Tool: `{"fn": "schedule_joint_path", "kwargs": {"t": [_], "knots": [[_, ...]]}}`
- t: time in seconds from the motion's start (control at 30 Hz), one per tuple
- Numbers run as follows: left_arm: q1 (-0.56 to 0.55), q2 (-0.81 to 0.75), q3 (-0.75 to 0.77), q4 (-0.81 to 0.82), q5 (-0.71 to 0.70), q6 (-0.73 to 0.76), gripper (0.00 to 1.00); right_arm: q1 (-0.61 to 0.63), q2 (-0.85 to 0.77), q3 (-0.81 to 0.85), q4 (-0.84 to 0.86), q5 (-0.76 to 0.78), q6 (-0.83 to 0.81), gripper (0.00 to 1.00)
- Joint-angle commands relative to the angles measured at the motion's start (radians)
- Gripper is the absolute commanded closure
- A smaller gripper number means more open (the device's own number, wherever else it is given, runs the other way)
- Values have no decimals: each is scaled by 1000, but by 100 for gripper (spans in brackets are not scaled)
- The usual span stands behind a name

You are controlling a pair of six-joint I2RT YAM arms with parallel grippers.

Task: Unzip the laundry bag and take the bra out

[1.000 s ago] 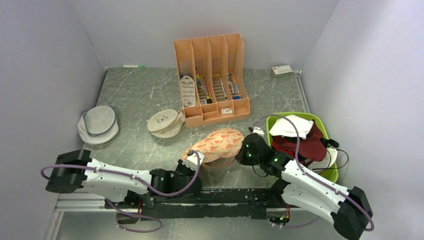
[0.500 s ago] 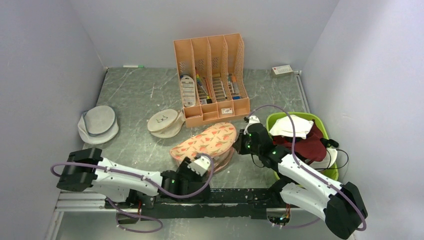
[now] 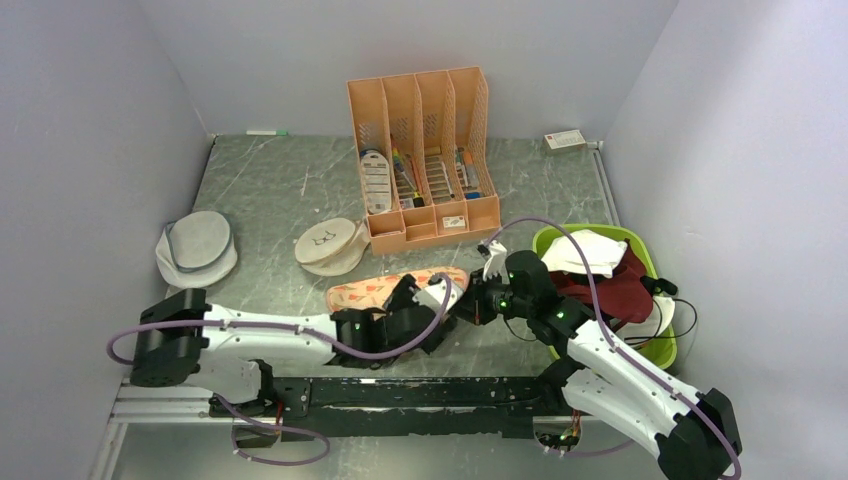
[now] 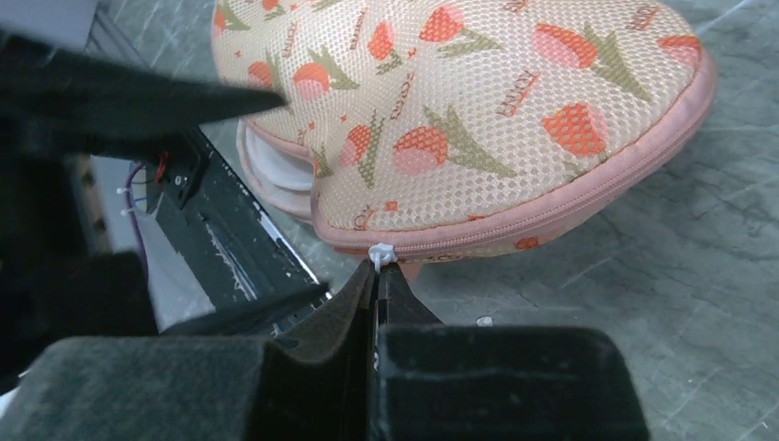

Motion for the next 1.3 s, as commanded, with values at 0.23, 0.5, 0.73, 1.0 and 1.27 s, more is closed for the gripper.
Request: {"fn": "schedule_joint_path", "kwargs": {"t": [0.23, 0.5, 0.73, 1.0, 1.27], "knots": [[133, 134, -15, 269, 160, 213, 26, 9, -13, 1, 17, -94, -20, 100], [147, 39, -49, 246, 171, 307, 81, 11, 29, 20, -44, 12, -18, 100], [142, -138, -147, 243, 215, 467, 93, -13, 67, 8, -22, 242, -3, 100], [100, -407, -373, 520, 315, 655, 93, -177, 203, -101, 335, 27, -77, 100], [96, -418, -417, 610, 379, 669, 93, -211, 455, -208, 889, -140, -112, 100]]}}
